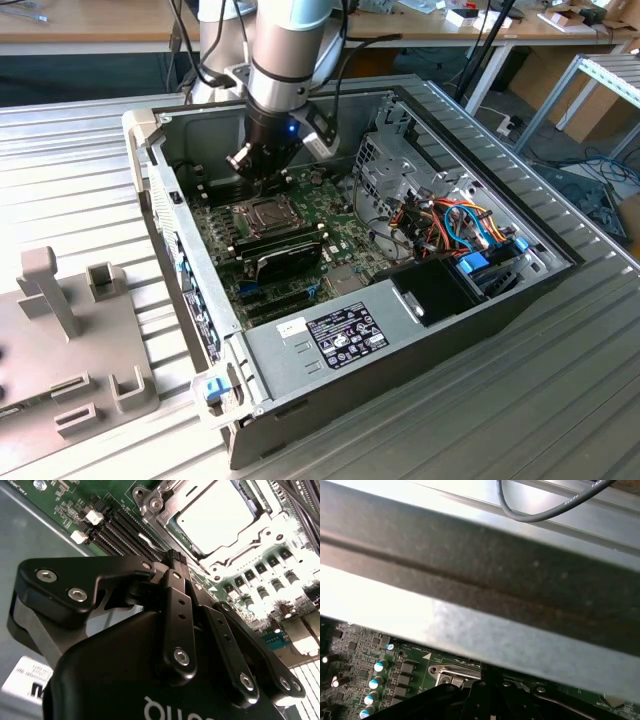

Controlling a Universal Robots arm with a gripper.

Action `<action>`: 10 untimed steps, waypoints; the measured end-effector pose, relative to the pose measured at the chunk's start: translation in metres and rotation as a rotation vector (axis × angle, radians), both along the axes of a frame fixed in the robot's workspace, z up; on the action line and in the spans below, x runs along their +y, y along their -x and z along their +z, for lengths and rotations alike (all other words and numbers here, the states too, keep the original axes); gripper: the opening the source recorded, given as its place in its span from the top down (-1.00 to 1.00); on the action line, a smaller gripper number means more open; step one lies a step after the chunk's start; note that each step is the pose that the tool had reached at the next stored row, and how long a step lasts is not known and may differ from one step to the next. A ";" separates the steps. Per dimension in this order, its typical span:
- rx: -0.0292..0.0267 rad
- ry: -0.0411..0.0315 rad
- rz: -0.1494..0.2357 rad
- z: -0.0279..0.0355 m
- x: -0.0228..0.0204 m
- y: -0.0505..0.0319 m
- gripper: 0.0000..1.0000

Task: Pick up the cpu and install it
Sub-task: 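Install the first cpu locking lever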

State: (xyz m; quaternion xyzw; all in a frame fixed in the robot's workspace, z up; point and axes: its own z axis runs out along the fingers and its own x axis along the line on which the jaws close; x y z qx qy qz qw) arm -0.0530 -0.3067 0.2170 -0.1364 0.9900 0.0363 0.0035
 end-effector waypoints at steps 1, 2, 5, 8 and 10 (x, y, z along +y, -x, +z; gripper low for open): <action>0.0000 0.0006 0.000 0.0012 0.0001 0.0000 0.79; 0.0000 0.0014 0.000 0.0025 0.0002 0.0000 0.79; 0.0001 0.0030 0.000 0.0034 0.0007 0.0000 0.79; -0.0005 0.0033 0.000 0.0034 0.0012 0.0020 0.79; -0.0010 0.0030 0.000 0.0034 0.0024 0.0040 0.79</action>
